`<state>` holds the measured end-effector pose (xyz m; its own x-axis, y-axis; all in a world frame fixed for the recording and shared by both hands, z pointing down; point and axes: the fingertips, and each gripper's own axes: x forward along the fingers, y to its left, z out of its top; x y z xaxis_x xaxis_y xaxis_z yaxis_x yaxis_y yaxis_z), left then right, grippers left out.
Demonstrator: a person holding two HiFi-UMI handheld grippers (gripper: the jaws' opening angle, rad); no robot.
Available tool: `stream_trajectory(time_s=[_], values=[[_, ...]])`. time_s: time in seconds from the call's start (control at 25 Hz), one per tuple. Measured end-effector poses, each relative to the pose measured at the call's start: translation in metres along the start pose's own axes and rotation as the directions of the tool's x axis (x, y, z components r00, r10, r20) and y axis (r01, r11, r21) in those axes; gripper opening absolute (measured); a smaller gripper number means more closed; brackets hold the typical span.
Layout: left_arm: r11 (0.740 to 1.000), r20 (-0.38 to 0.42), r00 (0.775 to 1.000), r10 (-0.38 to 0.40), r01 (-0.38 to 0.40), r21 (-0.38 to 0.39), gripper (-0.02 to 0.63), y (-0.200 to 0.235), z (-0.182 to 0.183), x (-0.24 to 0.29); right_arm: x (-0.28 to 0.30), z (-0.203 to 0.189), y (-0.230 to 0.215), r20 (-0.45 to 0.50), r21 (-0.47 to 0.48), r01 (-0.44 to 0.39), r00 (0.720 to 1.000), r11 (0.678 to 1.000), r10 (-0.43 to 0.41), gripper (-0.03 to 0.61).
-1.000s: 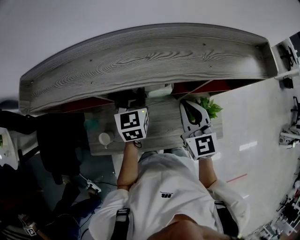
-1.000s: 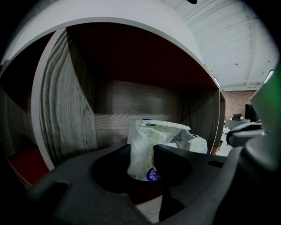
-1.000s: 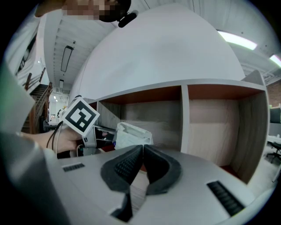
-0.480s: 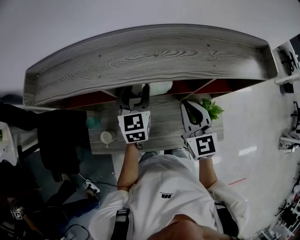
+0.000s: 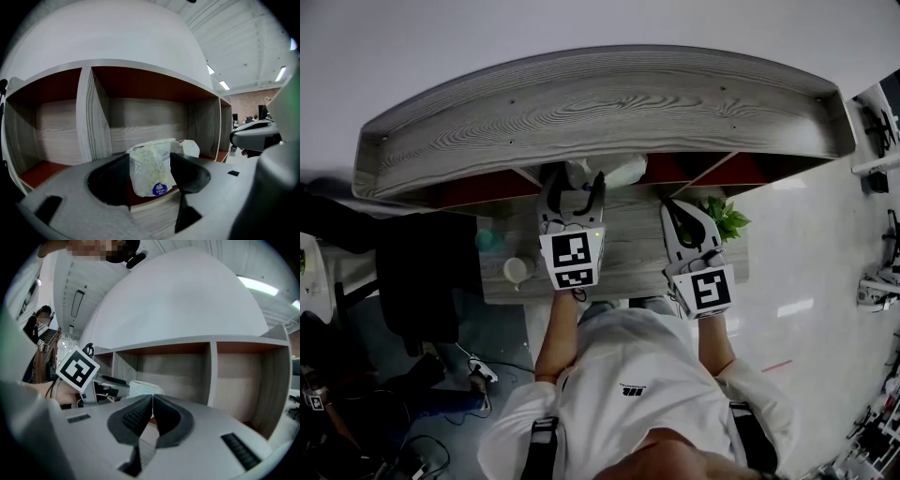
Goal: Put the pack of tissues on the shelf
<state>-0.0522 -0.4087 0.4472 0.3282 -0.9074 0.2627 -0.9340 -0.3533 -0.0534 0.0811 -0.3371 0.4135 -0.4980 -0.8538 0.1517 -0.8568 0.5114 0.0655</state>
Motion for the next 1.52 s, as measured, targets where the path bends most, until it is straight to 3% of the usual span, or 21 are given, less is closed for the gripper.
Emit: stream_trajectory(time_s=[0.6, 1.0, 1.52], values=[[0.999, 0.063, 0.997, -0.047, 0.047, -0.002, 0.268, -0.003, 0.007, -0.040, 0.005, 0.011, 0.024, 0.024, -0.036, -0.042, 0.999, 0.998, 0.043, 0.026], [0.996, 0.047, 0.996, -0.079, 0.080, -0.026, 0.268, -0.015, -0.005, -0.056, 0.005, 0.010, 0.033, 0.014, -0.049, -0.058, 0.998, 0.997, 0.058, 0.026], [0.997, 0.036, 0.997, -0.067, 0.068, -0.033, 0.268, -0.014, -0.011, -0.058, 0.008, 0.006, 0.034, 0.010, -0.048, -0.073, 0.997, 0.996, 0.073, 0.026]])
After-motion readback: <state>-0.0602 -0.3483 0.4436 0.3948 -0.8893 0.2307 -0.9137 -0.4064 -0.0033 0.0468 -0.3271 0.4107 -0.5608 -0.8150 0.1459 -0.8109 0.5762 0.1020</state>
